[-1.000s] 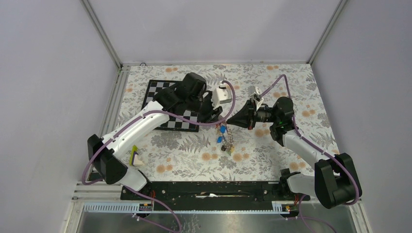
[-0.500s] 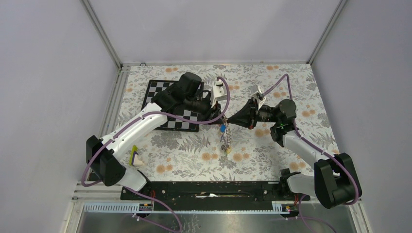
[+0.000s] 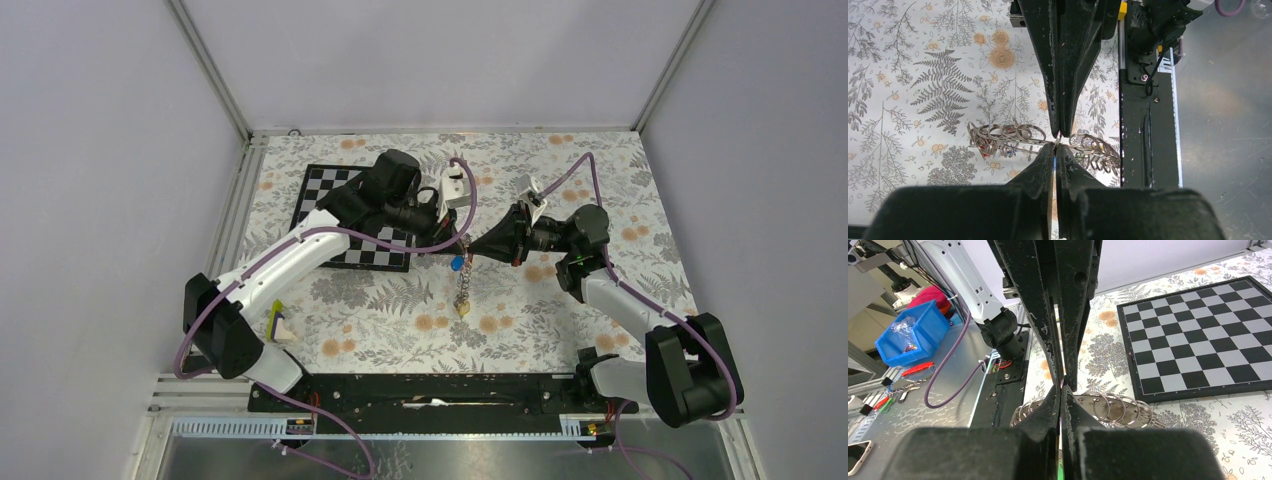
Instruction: Put the keys on the keyring
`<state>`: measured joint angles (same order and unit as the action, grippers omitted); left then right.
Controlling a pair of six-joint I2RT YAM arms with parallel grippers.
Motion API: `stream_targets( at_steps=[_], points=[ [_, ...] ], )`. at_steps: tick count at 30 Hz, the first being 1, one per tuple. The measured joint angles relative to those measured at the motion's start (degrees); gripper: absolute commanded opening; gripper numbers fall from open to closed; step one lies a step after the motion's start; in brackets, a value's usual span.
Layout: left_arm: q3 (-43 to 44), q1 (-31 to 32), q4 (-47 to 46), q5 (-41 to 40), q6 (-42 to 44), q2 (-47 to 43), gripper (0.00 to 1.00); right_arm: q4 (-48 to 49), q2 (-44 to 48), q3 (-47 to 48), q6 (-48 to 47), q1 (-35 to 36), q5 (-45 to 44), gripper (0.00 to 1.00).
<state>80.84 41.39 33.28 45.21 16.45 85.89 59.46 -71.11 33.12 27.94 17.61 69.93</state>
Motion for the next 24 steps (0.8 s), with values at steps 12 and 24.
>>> stream_targets(
  at_steps=[12, 24],
  points=[
    [0.0, -0.04, 0.57, 0.33, 0.28, 0.59, 0.0, -2.71, -0.22, 0.0, -3.69, -0.04, -0.07, 0.0],
    [-0.02, -0.04, 0.85, -0.59, 2.1, 0.59, 0.0, -5.38, 0.26, 0.02, -7.85, 0.02, -0.37, 0.01]
  ],
)
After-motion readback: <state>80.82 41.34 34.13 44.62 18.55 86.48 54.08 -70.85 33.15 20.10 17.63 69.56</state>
